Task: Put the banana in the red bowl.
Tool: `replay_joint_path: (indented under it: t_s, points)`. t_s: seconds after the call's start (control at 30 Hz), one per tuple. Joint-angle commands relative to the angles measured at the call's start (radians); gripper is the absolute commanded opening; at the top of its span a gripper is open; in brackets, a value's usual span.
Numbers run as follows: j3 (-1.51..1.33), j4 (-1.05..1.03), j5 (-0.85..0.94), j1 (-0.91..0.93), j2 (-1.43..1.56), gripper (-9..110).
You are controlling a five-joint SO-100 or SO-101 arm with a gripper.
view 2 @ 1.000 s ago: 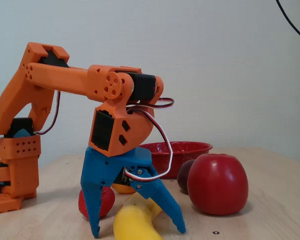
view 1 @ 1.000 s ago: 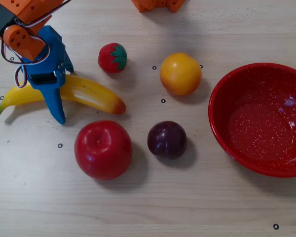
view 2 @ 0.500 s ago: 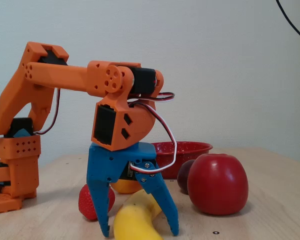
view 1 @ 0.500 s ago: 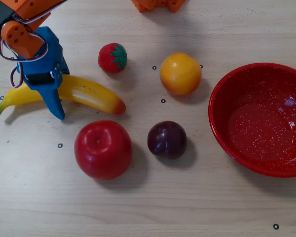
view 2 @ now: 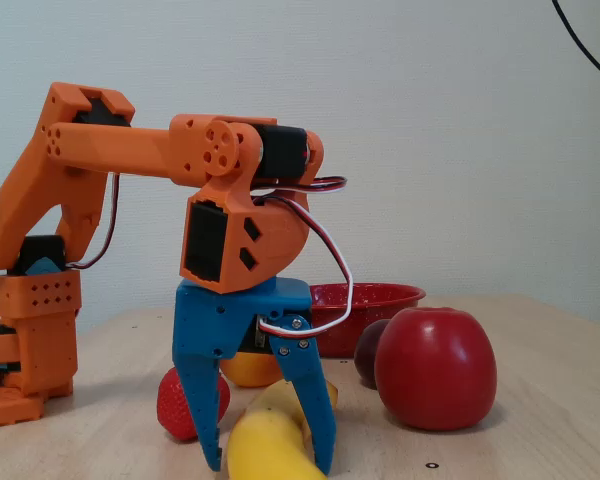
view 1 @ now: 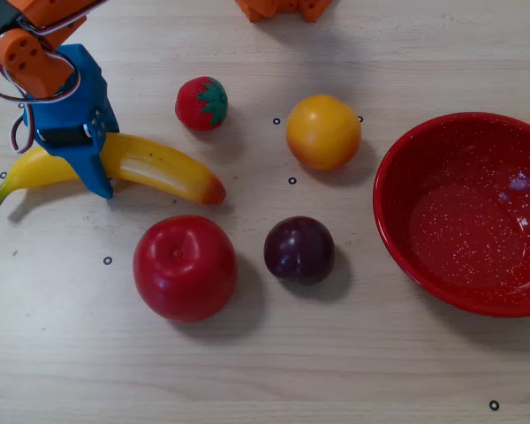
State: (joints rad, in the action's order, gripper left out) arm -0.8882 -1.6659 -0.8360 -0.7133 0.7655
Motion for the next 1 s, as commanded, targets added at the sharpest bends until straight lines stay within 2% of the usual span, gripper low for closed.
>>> replay_joint_path:
  t_s: [0.0,0.5,0.67,0.97]
  points:
    - [0.031,0.002,0.002,-0.026,0.054,26]
    - [0.021,-0.014,-0.035,-0.021,0.052,1]
    - [0.044,-0.043,-0.017,-0.020,0.055,0]
    - [0.232,-0.232,0.044,-0.003,0.083,0]
